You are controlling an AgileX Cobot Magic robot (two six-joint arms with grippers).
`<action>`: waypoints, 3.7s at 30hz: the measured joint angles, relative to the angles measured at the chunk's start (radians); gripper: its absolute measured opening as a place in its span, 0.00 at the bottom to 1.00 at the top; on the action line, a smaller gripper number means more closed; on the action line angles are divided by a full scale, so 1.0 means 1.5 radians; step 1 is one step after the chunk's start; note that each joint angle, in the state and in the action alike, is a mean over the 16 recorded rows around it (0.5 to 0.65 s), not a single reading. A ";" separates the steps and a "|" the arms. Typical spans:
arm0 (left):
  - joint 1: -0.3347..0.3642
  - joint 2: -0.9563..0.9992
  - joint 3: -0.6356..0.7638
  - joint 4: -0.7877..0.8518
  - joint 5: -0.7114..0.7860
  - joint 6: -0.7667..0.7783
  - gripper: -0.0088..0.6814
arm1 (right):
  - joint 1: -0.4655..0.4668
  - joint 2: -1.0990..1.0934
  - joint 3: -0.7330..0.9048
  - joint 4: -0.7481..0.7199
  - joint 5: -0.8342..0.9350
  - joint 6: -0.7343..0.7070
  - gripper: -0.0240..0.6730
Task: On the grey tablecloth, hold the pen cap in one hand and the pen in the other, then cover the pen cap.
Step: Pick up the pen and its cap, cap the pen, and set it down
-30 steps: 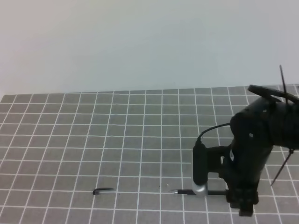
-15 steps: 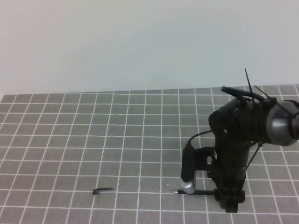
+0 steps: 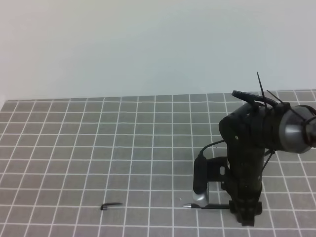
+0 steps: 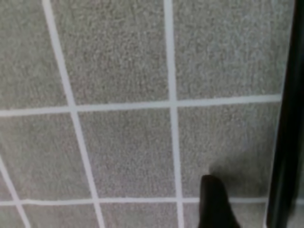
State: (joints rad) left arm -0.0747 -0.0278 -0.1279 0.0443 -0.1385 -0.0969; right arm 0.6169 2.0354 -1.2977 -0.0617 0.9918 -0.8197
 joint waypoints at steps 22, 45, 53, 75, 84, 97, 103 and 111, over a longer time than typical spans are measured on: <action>0.000 0.008 0.000 -0.001 -0.009 0.027 0.01 | 0.000 0.005 -0.058 0.031 0.102 0.011 0.07; 0.000 0.019 0.000 -0.001 -0.009 0.027 0.01 | 0.000 -0.001 -0.062 0.076 0.096 0.051 0.54; 0.000 0.018 0.000 -0.001 -0.007 0.027 0.01 | 0.000 -0.001 -0.060 0.082 0.111 0.084 0.51; 0.000 0.018 0.000 -0.001 0.001 0.027 0.01 | 0.000 -0.018 0.049 0.063 0.040 0.086 0.43; 0.000 0.019 0.000 -0.001 0.001 0.027 0.01 | 0.000 -0.019 0.050 0.058 0.030 0.078 0.27; 0.000 0.018 -0.001 0.002 0.005 0.025 0.01 | 0.000 -0.029 0.026 0.020 0.058 0.064 0.11; 0.000 0.021 -0.024 0.031 0.057 0.024 0.01 | 0.000 -0.043 -0.017 -0.018 0.096 0.045 0.11; -0.001 0.073 -0.108 0.050 0.251 0.103 0.01 | 0.000 -0.058 -0.071 -0.051 0.135 0.019 0.11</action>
State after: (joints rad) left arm -0.0757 0.0813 -0.2898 0.1196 0.2376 0.0573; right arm 0.6169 1.9490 -1.4040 -0.1376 1.1944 -0.7912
